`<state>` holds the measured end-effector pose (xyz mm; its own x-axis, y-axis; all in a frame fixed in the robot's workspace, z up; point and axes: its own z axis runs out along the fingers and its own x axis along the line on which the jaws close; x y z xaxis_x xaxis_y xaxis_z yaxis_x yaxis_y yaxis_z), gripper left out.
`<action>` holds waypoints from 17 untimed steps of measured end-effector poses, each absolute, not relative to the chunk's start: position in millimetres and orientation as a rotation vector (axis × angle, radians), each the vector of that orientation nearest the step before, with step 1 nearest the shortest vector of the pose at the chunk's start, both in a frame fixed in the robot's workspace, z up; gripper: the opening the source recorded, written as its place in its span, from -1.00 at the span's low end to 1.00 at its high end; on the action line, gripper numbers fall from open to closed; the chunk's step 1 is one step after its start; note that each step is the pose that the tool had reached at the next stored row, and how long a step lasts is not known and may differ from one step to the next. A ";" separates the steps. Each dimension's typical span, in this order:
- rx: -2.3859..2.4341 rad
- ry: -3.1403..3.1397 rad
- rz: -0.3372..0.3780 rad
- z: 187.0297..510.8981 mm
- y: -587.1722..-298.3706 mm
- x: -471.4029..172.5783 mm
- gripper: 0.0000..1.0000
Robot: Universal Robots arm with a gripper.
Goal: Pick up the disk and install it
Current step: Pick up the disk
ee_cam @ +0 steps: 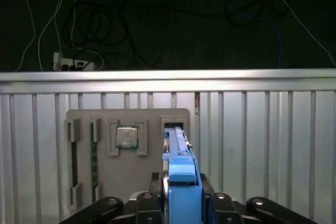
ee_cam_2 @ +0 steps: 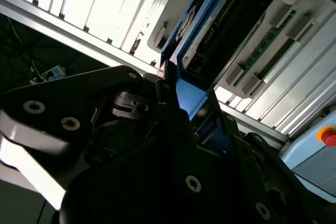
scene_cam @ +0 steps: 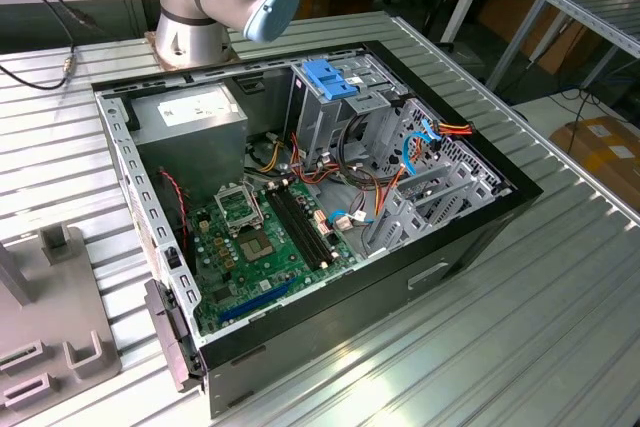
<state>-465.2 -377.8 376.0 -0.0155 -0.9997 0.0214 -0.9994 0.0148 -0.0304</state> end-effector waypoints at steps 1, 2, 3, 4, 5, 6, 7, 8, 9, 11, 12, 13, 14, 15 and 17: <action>-2.200 2.233 -0.057 376.1 -377.8 -465.2 -0.26; -2.200 2.233 -0.057 376.2 -377.8 -465.2 -0.26; -2.200 2.234 -0.057 377.5 -377.9 -465.2 -0.26; -2.200 2.234 -0.057 378.8 -377.8 -465.2 -0.26; -2.200 2.234 -0.057 380.9 -377.9 -465.2 -0.26; -2.200 2.234 -0.057 382.7 -377.8 -465.2 -0.26; -2.200 2.233 -0.057 387.1 -377.8 -465.2 -0.26; -2.200 2.234 -0.057 391.7 -377.8 -465.2 -0.26; -2.200 2.233 -0.057 395.9 -377.9 -465.2 -0.26; -2.200 2.233 -0.057 404.7 -377.8 -465.2 -0.26; -2.200 2.233 -0.057 407.4 -377.8 -465.2 -0.26; -2.200 2.233 -0.057 414.5 -377.8 -465.2 -0.26; -2.200 2.233 -0.057 417.6 -377.9 -465.2 -0.26; -2.200 2.233 -0.057 420.8 -377.9 -465.2 -0.26; -2.200 2.233 -0.057 429.4 -377.9 -465.2 -0.26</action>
<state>-465.2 -377.9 429.4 -0.0154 -0.9997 0.0214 -0.9994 0.0148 -0.0304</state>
